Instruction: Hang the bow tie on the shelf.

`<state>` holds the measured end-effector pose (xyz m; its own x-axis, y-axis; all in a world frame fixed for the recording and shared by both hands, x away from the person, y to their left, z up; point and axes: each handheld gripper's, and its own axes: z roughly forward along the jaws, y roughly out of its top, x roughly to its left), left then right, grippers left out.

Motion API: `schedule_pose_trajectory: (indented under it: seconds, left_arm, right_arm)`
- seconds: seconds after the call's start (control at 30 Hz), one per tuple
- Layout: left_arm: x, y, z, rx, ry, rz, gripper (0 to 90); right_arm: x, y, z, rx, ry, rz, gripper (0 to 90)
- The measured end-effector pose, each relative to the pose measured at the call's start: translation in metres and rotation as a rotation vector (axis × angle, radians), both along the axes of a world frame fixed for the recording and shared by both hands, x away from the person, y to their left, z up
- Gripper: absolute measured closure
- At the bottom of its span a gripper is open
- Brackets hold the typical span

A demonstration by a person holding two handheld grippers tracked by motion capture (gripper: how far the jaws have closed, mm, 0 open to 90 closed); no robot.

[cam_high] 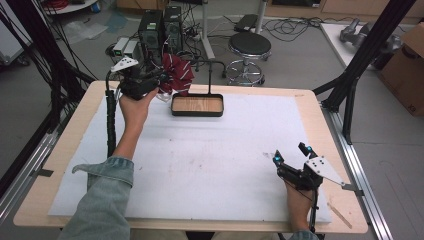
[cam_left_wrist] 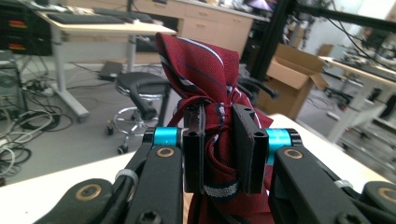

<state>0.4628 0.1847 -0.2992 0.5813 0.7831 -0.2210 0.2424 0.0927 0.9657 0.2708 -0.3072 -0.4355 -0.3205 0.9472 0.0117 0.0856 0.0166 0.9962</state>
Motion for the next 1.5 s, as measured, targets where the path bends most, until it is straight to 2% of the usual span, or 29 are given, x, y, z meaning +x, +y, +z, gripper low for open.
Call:
schedule_pose_trajectory:
  seconds: [0.2,0.43,0.6,0.9,1.1,1.23,1.4,1.5]
  left_arm:
    - [0.014,-0.004,0.008,-0.022,-0.014,0.037,74.8]
    - [0.036,-0.012,0.011,-0.036,0.005,0.071,74.7]
    - [0.046,-0.019,0.01,-0.006,0.008,0.089,74.7]
    - [0.063,-0.019,0.012,-0.003,0.009,0.141,74.7]
    - [0.071,-0.007,0.01,-0.011,0.013,0.199,74.7]
    - [0.074,0.002,0.007,-0.026,0.029,0.218,74.6]
    - [0.076,0.01,0.003,-0.015,0.042,0.239,74.5]
    - [0.079,0.014,-0.001,-0.031,0.058,0.249,74.5]
  right_arm:
    - [0.0,0.0,0.0,0.001,0.002,0.001,11.6]
    - [0.001,0.0,0.0,0.004,0.002,0.002,11.6]
    - [0.0,0.0,0.0,0.007,0.005,0.003,11.6]
    - [0.001,0.0,0.0,0.005,0.003,0.012,11.6]
    - [0.002,0.0,0.0,0.005,0.002,0.018,11.6]
    - [0.002,0.0,0.0,0.003,0.001,0.019,11.6]
    - [0.002,0.0,0.0,-0.001,0.004,0.017,11.6]
    - [0.002,0.0,-0.001,0.0,0.007,0.02,11.7]
